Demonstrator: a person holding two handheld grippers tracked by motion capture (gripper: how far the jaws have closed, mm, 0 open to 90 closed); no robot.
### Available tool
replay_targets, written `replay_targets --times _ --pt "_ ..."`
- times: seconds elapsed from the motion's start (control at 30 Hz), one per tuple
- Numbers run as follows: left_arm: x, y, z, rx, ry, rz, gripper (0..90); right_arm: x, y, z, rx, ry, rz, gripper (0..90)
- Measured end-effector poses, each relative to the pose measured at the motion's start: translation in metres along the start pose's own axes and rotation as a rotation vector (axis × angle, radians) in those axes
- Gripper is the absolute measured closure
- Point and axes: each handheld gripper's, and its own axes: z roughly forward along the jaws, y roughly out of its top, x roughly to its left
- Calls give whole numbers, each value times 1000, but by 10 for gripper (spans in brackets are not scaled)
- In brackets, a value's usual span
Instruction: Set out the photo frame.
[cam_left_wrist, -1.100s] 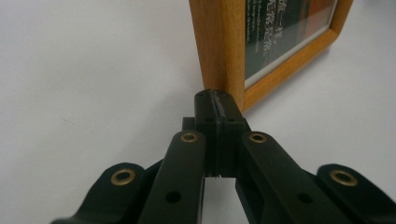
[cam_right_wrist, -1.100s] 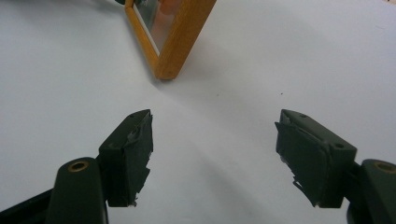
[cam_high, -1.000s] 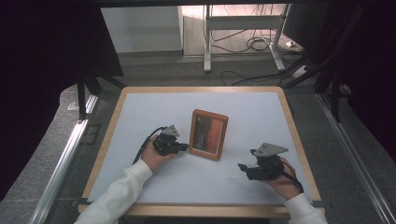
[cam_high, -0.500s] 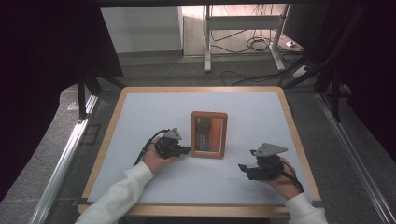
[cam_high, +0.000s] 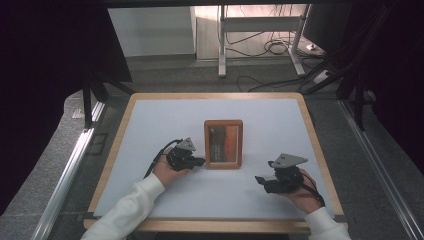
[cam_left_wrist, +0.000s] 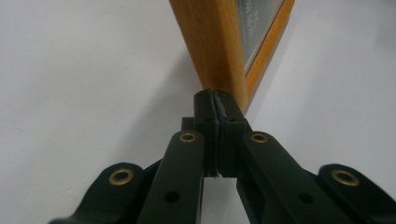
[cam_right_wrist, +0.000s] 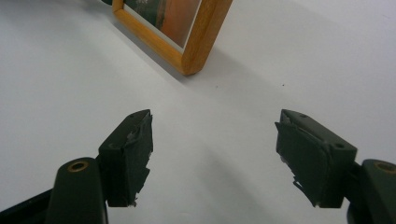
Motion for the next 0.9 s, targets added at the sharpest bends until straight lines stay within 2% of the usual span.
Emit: replay_targets --times 0.2,0.33,0.47,0.53,0.67,0.77,0.9 --pt "7 -2 -13 -34 18 -38 899 0 -1 1 -12 12 5 276" --pt "13 -3 -19 -44 38 -47 899 -4 -3 -1 -28 10 23 277" --pt "19 -5 -21 -45 61 -79 878 -5 -10 -2 -58 -42 55 289" --pt "19 -6 -23 -56 87 -99 832 -5 -13 -3 -69 -61 71 289" --pt "17 -12 -31 -69 140 -121 626 -5 -15 -2 -77 -75 80 280" --pt "14 -20 -41 -84 163 -138 507 -7 -16 -1 -82 -91 80 275" --pt "11 -35 -54 -89 199 -152 424 -12 -17 1 -79 -114 92 273"
